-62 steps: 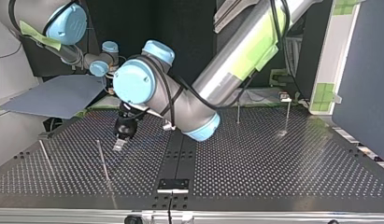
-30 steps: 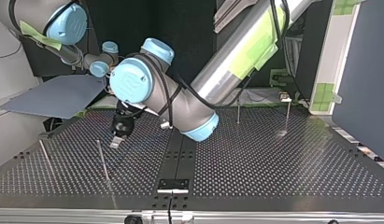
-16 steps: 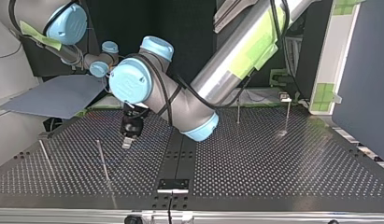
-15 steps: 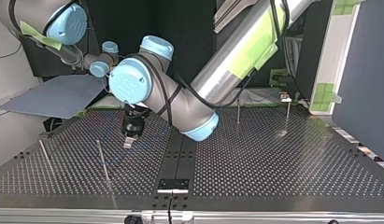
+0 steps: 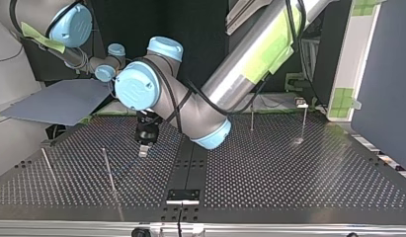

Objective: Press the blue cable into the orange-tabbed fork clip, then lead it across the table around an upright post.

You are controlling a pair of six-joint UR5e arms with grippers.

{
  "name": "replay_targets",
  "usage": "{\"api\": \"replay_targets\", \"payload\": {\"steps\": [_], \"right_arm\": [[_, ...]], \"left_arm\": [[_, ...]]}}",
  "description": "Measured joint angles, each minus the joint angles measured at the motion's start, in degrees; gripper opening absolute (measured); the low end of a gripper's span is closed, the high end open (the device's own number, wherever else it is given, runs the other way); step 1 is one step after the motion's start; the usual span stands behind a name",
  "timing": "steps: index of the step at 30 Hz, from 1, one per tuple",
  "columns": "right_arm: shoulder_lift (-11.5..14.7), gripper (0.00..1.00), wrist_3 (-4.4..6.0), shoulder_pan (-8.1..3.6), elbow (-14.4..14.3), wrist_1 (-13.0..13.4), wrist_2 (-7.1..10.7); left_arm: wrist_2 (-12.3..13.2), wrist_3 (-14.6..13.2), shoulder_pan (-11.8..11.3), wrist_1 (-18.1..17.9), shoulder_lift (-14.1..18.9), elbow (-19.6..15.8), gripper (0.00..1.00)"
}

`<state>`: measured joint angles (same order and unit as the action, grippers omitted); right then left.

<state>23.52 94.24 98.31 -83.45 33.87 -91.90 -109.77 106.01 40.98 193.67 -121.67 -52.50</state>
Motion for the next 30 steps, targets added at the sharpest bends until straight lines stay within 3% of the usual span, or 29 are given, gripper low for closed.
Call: {"api": "replay_targets", "payload": {"steps": [13, 26, 30], "right_arm": [[0.00, 0.00, 0.00, -0.14, 0.02, -0.17, -0.01], [0.00, 0.00, 0.00, 0.08, 0.02, -0.20, -0.05], [0.00, 0.00, 0.00, 0.12, 0.01, -0.34, -0.03]], "left_arm": [[-0.54, -0.80, 0.00, 2.65, 1.10, -1.62, 1.00], [-0.89, -0.54, -0.48, -3.45, 7.93, -8.59, 1.00], [-2.09, 0.19, -0.43, -5.53, 10.02, -10.69, 1.00]]}}
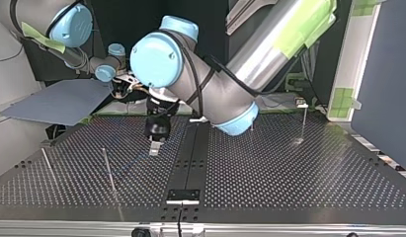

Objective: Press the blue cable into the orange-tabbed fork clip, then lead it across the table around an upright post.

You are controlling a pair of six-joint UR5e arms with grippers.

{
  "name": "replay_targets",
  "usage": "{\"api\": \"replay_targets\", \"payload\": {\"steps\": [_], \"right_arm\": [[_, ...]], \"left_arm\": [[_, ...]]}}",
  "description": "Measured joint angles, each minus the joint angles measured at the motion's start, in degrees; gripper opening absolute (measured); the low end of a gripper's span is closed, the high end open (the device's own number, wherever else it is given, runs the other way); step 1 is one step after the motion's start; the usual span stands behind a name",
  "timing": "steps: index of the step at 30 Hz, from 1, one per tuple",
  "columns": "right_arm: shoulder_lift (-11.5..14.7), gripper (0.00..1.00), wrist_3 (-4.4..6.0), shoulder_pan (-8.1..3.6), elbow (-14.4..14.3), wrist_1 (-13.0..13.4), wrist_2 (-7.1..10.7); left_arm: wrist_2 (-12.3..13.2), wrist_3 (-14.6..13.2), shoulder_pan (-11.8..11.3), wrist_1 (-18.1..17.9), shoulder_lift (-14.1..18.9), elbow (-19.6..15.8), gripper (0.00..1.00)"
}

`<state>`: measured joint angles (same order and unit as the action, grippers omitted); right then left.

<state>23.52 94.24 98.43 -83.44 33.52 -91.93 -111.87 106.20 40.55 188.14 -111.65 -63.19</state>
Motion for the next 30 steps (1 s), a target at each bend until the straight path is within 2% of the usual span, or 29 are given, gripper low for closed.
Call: {"api": "replay_targets", "payload": {"steps": [3, 6, 14, 22, 30], "right_arm": [[0.00, 0.00, 0.00, 0.08, 0.01, -0.19, 0.00], [0.00, 0.00, 0.00, 0.12, 0.00, -0.32, -0.01], [0.00, 0.00, -0.14, 0.30, 0.24, -0.72, -0.01], [0.01, 0.00, -0.42, 0.43, 0.50, -1.91, -0.09], [0.01, 0.00, -0.61, 0.58, 0.56, -2.01, -0.11]], "left_arm": [[-1.07, 0.79, 0.13, -1.76, 1.76, -1.75, 1.00], [-1.08, 1.71, 0.00, -3.58, 3.58, -3.58, 1.00], [-0.05, 3.13, -0.39, -8.49, 8.48, -8.47, 1.00], [2.27, 4.18, -0.68, -12.78, 12.78, -12.79, 1.00], [1.60, 3.94, -0.79, -17.24, 13.80, -17.23, 1.00]]}}
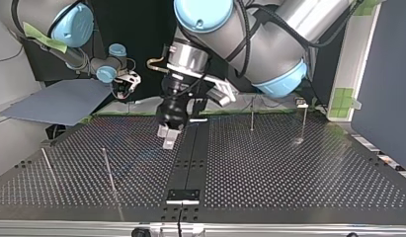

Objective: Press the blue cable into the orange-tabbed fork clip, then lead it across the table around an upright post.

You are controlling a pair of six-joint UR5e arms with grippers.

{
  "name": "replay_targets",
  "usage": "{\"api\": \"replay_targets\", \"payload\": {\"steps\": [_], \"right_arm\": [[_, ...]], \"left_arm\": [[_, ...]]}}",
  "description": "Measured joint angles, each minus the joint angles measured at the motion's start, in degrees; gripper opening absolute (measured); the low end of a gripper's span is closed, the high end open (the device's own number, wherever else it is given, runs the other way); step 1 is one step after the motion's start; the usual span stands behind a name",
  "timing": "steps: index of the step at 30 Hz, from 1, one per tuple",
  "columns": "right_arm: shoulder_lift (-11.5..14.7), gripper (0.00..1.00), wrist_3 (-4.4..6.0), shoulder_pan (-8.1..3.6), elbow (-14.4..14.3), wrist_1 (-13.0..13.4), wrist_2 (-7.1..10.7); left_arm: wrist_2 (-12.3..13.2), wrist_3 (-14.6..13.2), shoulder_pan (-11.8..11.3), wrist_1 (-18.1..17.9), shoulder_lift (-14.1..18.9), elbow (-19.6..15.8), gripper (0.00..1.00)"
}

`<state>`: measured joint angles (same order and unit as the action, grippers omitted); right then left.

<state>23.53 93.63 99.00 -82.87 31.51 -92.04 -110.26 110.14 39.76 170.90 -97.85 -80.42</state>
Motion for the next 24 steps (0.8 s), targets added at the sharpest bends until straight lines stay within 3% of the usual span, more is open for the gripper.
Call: {"api": "replay_targets", "payload": {"steps": [24], "right_arm": [[0.00, 0.00, -0.01, 0.20, 0.26, -0.07, 0.09]], "left_arm": [[-2.45, 0.60, 0.35, -13.73, -0.02, -13.76, 1.00]]}}
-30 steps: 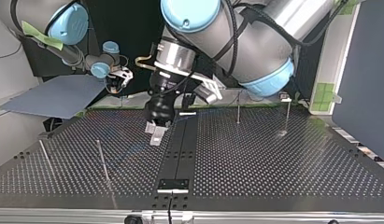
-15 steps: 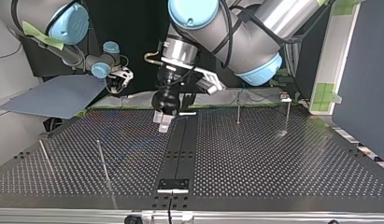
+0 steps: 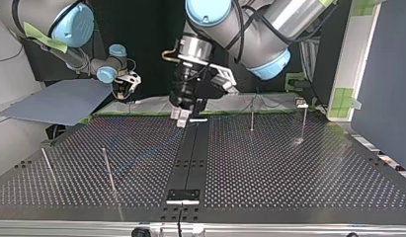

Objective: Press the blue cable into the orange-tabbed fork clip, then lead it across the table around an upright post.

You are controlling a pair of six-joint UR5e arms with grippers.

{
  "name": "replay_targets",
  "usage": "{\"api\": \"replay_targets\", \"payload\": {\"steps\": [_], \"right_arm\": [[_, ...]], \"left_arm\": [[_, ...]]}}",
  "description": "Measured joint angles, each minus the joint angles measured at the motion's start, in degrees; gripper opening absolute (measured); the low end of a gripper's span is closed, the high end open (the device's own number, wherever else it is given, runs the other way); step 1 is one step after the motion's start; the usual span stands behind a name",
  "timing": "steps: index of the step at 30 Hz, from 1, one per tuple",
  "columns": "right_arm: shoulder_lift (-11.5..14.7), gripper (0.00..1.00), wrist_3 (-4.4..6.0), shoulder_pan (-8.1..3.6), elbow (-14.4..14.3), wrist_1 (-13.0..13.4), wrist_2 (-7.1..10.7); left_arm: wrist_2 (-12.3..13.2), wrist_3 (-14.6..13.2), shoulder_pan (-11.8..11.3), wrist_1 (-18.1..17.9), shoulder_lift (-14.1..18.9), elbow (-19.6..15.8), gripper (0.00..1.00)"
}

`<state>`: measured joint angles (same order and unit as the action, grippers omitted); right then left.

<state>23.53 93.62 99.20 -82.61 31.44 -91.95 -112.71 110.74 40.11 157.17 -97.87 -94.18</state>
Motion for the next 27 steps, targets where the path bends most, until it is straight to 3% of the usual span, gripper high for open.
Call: {"api": "replay_targets", "payload": {"steps": [27], "right_arm": [[0.00, 0.00, 0.00, 0.79, 0.11, -0.05, 0.01]], "left_arm": [[-0.05, 0.09, -0.05, -16.35, -0.02, -16.35, 1.00]]}}
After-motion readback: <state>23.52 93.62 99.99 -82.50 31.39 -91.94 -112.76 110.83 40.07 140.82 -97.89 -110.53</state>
